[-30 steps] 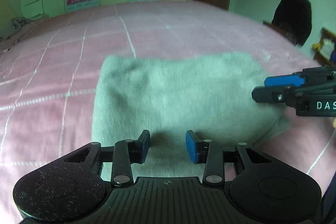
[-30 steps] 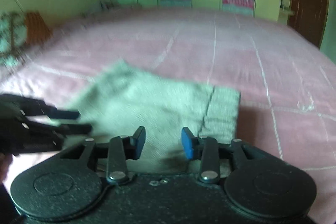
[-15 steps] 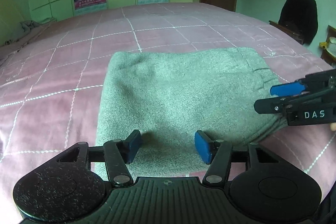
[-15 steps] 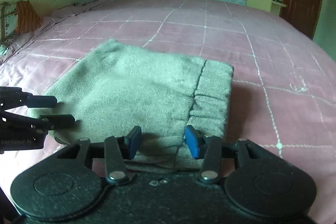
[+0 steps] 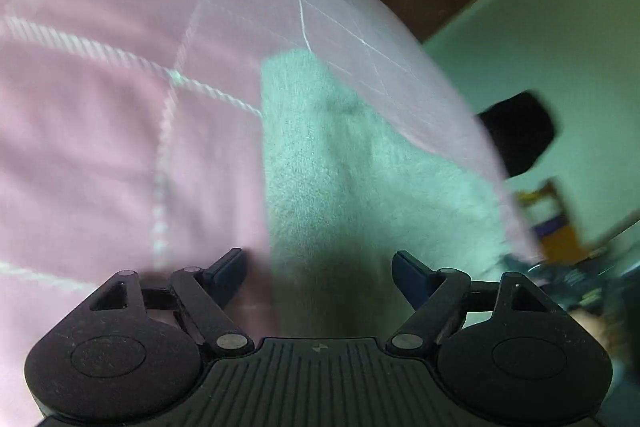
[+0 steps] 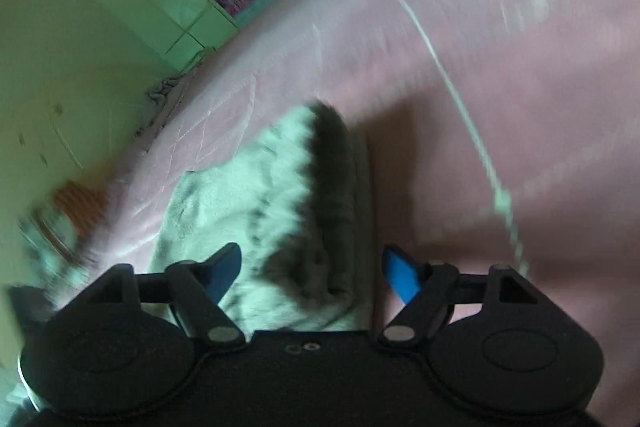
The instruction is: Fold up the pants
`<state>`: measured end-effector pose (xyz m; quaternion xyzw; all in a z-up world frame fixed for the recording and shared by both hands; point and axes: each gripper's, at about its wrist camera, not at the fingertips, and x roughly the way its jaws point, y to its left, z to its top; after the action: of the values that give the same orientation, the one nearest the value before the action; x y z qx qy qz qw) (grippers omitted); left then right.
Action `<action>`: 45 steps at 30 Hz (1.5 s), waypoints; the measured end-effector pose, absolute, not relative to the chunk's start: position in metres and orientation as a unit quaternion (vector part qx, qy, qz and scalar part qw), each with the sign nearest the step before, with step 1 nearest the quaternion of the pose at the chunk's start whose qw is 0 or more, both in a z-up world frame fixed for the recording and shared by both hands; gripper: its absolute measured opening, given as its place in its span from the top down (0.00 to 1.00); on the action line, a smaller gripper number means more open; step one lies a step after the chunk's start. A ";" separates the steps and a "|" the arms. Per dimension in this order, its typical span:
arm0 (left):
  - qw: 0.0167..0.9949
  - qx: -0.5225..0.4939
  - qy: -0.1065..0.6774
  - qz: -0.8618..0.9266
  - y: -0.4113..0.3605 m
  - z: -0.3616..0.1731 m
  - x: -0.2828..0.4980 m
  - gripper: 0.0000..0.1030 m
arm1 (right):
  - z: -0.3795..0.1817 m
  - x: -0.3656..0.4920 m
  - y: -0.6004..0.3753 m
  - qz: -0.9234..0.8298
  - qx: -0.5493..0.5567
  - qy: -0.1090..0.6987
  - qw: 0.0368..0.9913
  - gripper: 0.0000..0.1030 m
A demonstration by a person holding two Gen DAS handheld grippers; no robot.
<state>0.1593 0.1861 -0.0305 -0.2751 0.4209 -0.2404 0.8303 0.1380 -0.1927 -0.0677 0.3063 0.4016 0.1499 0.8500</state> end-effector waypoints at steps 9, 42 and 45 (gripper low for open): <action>0.844 -0.347 0.293 -0.286 0.187 -0.006 0.214 0.80 | -0.051 0.201 -0.176 0.268 0.291 0.365 0.843 0.59; 0.965 -0.019 0.259 -0.028 0.118 0.078 -0.025 0.11 | 0.024 0.021 -0.120 0.057 0.048 0.264 0.962 0.00; 0.966 -0.019 0.256 -0.032 0.112 0.079 -0.028 0.11 | 0.025 0.015 -0.113 0.063 0.040 0.262 0.962 0.00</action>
<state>-0.0276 0.1121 0.0790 -0.0187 0.2562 -0.0323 0.9659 0.0148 -0.1125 0.0254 0.0404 0.2621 0.0633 0.9621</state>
